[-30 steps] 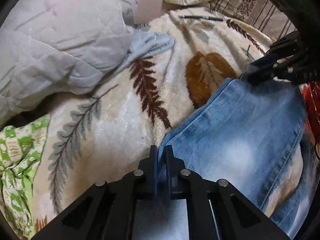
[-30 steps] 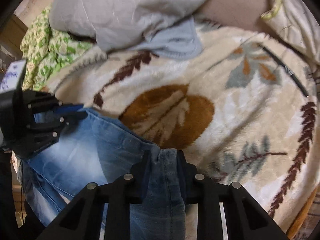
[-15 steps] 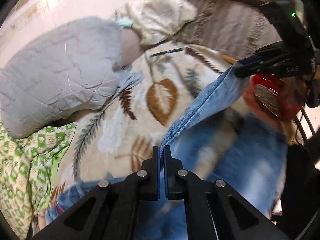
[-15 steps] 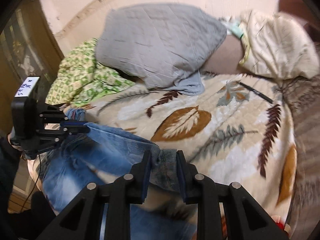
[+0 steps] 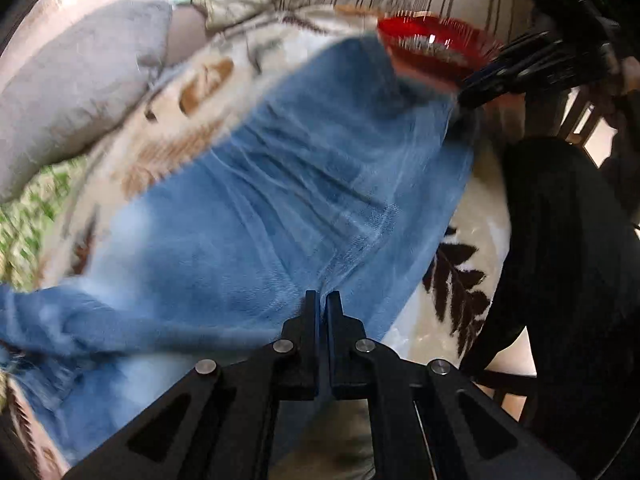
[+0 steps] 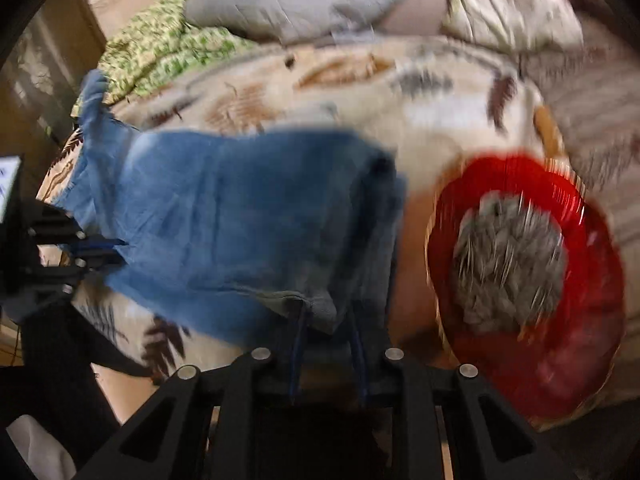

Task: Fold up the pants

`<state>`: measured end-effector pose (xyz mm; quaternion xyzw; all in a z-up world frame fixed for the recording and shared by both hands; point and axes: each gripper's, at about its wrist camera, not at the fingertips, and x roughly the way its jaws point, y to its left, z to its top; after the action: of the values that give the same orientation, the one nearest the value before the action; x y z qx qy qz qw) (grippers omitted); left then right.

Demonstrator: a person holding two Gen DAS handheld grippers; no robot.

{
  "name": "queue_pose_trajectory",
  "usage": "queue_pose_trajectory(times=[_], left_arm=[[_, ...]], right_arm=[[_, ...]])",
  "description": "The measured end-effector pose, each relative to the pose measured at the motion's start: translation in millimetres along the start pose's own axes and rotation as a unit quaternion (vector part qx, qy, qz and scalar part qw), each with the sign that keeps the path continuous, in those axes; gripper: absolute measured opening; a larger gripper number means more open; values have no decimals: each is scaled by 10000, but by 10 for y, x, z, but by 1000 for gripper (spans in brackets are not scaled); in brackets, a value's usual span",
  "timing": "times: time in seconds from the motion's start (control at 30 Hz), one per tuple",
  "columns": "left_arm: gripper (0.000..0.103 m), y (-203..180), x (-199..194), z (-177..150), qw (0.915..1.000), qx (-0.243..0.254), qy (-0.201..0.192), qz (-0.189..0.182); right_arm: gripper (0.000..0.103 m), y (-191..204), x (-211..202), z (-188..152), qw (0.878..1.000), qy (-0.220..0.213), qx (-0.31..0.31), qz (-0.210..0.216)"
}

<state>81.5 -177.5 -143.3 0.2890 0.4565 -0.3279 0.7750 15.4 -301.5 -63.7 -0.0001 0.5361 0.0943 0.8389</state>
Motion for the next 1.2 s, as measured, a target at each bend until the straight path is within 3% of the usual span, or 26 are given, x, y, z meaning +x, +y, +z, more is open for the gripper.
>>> queue_pose_trajectory(times=[0.1,0.13,0.17,0.2,0.23,0.27,0.3,0.43,0.5,0.57,0.7,0.73,0.8,0.83,0.87,0.9,1.0,1.2], left_arm=[[6,-25,-27,46,10000,-6,17,-14],[11,2,-60,63,9999,-102,39,-100],[24,35,-111,71,9994,-246,26,-236],[50,79,-200,73,9984,-417,-11,-384],[65,92,-302,45,9976,-560,-126,-396],[85,133,-472,21,9964,-699,-392,-284],[87,164,-589,-13,9950,-772,-596,-196],[87,337,-863,-114,9908,-1163,-693,-77],[87,310,-844,-137,9930,-994,-628,93],[87,188,-748,-122,9963,-674,-530,40],[87,-10,-426,30,9990,-142,-406,94],[87,-28,-338,79,9992,-90,-377,92],[86,-61,-178,181,9993,-72,-345,82],[82,-61,-108,213,9994,-78,-338,54],[50,-57,-40,240,9995,-83,-293,-21],[12,-34,47,255,9996,-136,-99,-237],[7,-28,20,296,9986,-217,-128,-462],[7,-250,-165,355,9962,-89,-324,-797]], right_arm=[[23,-24,-26,-91,9996,107,-14,-249],[24,7,-86,-124,9996,27,-90,-254],[27,39,-154,-151,9997,-60,-156,-205],[40,76,-219,-181,9995,-122,-234,-195],[54,129,-298,-207,9988,-209,-364,-254],[82,198,-394,-237,9971,-373,-538,-393],[87,239,-453,-257,9956,-501,-632,-473],[87,488,-599,-272,9867,-923,-1214,-559],[87,573,-505,-256,9794,-906,-1596,-838],[87,677,-326,-247,9684,-711,-2095,-1155],[83,791,-59,-214,9582,-457,-2599,-1107],[80,785,14,-185,9580,-360,-2621,-1102],[52,739,140,-115,9602,-181,-2577,-1065],[41,702,179,-89,9638,-67,-2486,-964],[23,667,196,-71,9669,8,-2404,-861],[16,626,221,-58,9696,74,-2318,-776],[10,576,195,-88,9730,65,-2205,-681],[8,463,-157,-200,9757,-135,-1964,-959]])
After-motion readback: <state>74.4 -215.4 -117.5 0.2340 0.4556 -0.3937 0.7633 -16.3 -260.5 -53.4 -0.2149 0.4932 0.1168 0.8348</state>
